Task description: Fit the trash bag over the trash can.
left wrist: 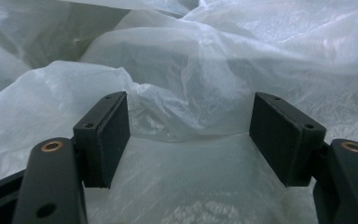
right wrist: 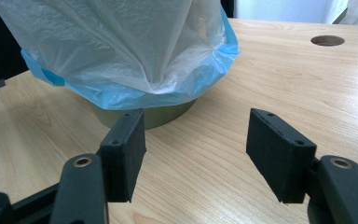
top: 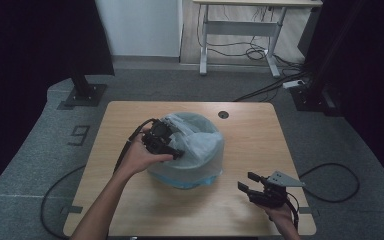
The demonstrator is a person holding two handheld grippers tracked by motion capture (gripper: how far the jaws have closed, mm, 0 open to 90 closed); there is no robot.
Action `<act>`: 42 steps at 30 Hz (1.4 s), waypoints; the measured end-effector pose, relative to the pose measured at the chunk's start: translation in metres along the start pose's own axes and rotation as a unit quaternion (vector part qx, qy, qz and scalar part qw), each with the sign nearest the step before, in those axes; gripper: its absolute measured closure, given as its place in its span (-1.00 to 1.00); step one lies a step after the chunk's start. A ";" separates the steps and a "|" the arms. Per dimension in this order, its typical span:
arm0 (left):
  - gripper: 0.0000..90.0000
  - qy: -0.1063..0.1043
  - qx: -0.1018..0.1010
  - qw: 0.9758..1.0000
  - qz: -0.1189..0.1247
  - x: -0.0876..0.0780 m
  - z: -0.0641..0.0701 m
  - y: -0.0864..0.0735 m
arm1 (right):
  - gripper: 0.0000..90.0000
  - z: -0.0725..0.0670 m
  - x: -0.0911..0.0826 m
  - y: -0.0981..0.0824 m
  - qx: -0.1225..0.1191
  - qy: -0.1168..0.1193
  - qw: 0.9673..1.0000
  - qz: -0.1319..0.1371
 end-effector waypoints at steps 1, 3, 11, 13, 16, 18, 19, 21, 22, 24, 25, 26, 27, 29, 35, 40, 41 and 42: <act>-0.36 -0.001 0.001 1.000 0.002 -0.001 0.000 0.001 | -0.19 0.000 0.000 0.000 0.000 0.000 1.000 0.000; -0.35 -0.003 0.000 1.000 0.015 -0.006 0.000 0.004 | -0.19 0.001 -0.002 0.000 0.002 -0.001 1.000 0.002; -0.34 -0.023 0.001 0.996 0.082 -0.028 0.006 0.022 | -0.19 0.002 -0.004 0.002 0.005 -0.003 1.000 0.007; -0.34 -0.025 0.008 0.996 0.080 -0.025 0.011 0.030 | -0.19 0.002 -0.003 0.002 0.004 -0.002 1.000 0.006; -0.36 -0.030 0.019 0.997 0.069 -0.018 0.017 0.043 | -0.19 0.000 -0.002 0.002 0.002 0.000 1.000 0.004; -0.36 -0.034 0.020 0.997 0.064 -0.013 0.019 0.052 | -0.18 0.000 -0.002 0.002 0.002 0.000 1.000 0.003; -0.36 -0.038 0.020 0.997 0.061 -0.010 0.021 0.056 | -0.18 0.000 -0.002 0.002 0.002 0.000 1.000 0.003; -0.36 -0.041 0.020 0.997 0.055 -0.005 0.022 0.062 | -0.18 0.000 -0.002 0.001 0.004 0.000 1.000 0.002; -0.36 -0.040 0.019 0.998 0.048 -0.001 0.022 0.065 | -0.18 0.001 -0.002 0.001 0.004 0.001 1.000 0.001; -0.35 -0.037 0.012 0.999 0.031 0.008 0.021 0.068 | -0.18 0.001 -0.002 0.000 0.004 0.001 1.000 0.001; -0.35 -0.033 0.009 0.999 0.021 0.013 0.020 0.069 | -0.18 0.001 -0.002 0.000 0.005 0.002 1.000 0.001; -0.35 -0.031 0.008 0.999 0.010 0.017 0.019 0.069 | -0.18 0.001 -0.002 0.000 0.005 0.002 1.000 0.000; -0.35 -0.029 0.006 1.000 0.001 0.021 0.018 0.070 | -0.18 0.001 -0.002 0.000 0.005 0.003 1.000 0.000; -0.35 -0.029 0.005 0.999 -0.013 0.027 0.017 0.070 | -0.17 0.001 -0.002 0.000 0.004 0.003 1.000 0.000; -0.36 -0.024 0.008 0.999 -0.043 0.039 0.017 0.068 | -0.17 0.000 -0.002 0.000 0.003 0.003 1.000 0.000; -0.36 -0.022 0.015 1.000 -0.009 0.028 0.018 0.068 | -0.17 0.000 -0.002 0.000 0.003 0.004 1.000 -0.002; -0.36 -0.023 0.016 1.000 0.001 0.024 0.019 0.068 | -0.17 0.000 -0.002 0.000 0.003 0.003 1.000 -0.001; -0.36 -0.023 0.018 0.999 0.015 0.018 0.019 0.067 | -0.17 0.000 -0.002 0.000 0.003 0.003 1.000 -0.002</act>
Point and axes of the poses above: each handheld gripper's, and its own axes: x roughly forward along the jaws, y roughly out of its top, z roughly to its right, the point moved 6 cm from there along x, roughly forward along the jaws, and after that the axes turned 7 degrees about -z, right-handed, at the moved point
